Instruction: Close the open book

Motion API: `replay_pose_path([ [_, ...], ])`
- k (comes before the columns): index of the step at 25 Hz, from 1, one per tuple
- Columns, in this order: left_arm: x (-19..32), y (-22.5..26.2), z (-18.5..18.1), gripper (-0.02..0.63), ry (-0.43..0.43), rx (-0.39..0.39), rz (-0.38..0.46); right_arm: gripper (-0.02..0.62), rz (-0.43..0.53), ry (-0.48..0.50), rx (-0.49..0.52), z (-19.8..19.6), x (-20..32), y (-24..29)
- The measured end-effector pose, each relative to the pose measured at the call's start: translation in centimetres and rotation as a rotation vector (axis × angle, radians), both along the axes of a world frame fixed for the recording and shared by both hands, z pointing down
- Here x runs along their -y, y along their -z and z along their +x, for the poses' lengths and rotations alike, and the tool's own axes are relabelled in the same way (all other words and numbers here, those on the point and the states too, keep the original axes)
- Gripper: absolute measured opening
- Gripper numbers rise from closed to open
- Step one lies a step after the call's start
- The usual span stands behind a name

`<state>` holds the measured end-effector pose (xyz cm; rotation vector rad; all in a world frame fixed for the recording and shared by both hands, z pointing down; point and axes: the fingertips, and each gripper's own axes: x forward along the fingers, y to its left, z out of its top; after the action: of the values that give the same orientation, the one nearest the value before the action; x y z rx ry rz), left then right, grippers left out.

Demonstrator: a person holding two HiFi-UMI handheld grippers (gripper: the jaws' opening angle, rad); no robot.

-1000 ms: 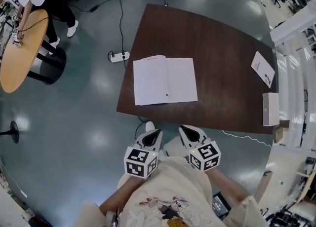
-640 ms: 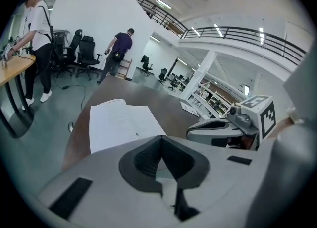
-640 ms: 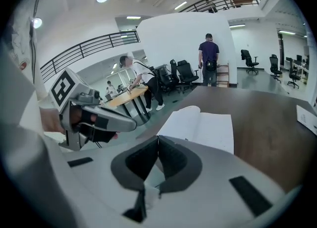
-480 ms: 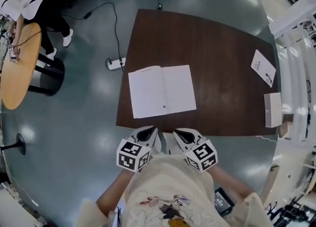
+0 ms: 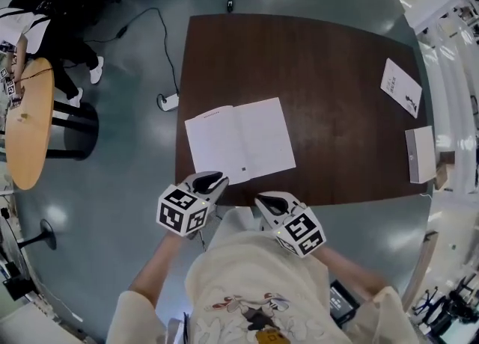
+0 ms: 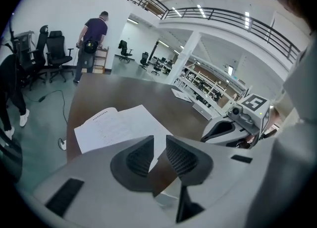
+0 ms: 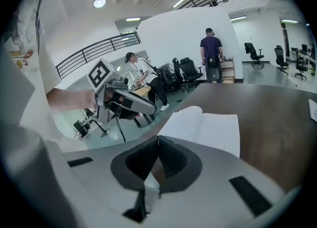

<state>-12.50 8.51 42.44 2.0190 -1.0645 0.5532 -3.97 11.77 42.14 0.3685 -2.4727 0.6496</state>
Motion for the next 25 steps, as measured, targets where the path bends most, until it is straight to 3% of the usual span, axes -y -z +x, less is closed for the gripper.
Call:
replay_pose_path([
  [2,1.5,-1.0,-1.0,0.108,-0.041,0.019,-0.030,0.006,-0.011,-0.012,0.002,0.1,0.8,-0.4],
  [6,4.9,-2.9,-3.1,0.147,-0.127,0.104,-0.063,0.006,-0.023,-0.033,0.002,0.2,2.4,-1.3],
  [21,13.2,-9.5,-6.3,0.193,-0.429,0.257,-0.193,0.006,-0.040,-0.050,-0.011,-0.5,9.2,-4.5],
  [25,15.4,-11.4,-6.7,0.201,-0.499,0.246,-0.231,0.006,-0.058,-0.058,-0.013,-0.6,10.6,-5.9],
])
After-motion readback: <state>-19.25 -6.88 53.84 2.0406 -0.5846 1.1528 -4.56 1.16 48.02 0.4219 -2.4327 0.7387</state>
